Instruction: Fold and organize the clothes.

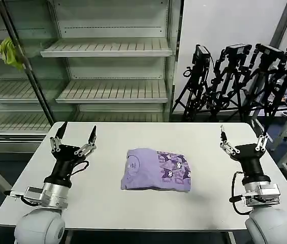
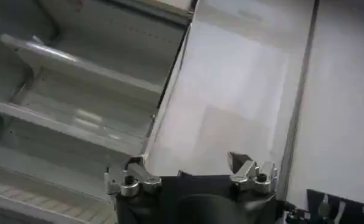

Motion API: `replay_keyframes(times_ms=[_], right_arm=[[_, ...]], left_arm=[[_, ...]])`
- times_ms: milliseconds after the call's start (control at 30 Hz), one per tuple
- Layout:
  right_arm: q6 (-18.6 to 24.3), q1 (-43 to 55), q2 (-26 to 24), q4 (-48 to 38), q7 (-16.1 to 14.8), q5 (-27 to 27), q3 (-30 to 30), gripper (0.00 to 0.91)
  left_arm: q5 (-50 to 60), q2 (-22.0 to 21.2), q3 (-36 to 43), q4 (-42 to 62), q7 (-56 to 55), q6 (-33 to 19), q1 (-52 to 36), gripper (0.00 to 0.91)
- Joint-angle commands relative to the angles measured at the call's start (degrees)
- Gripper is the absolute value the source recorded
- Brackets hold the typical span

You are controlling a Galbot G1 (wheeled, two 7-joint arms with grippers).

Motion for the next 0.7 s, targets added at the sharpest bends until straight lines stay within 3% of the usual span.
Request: replay_keyframes(times_ms=[33,700], right_arm=[[-0.54,-0.14,0.09,-0.06,-0.31,0.03,0.50,0.907],[1.02,-0.28,0.95,-1.27,-0.44,-0.64,0.21,0.907]], left_arm=[[1.16,-0.01,-0.05,-0.80,0.96,0.64,0.62,0.907],[1.81,-0.69,-0.04,-0.95,1.92,0.49,1.38,0.907]])
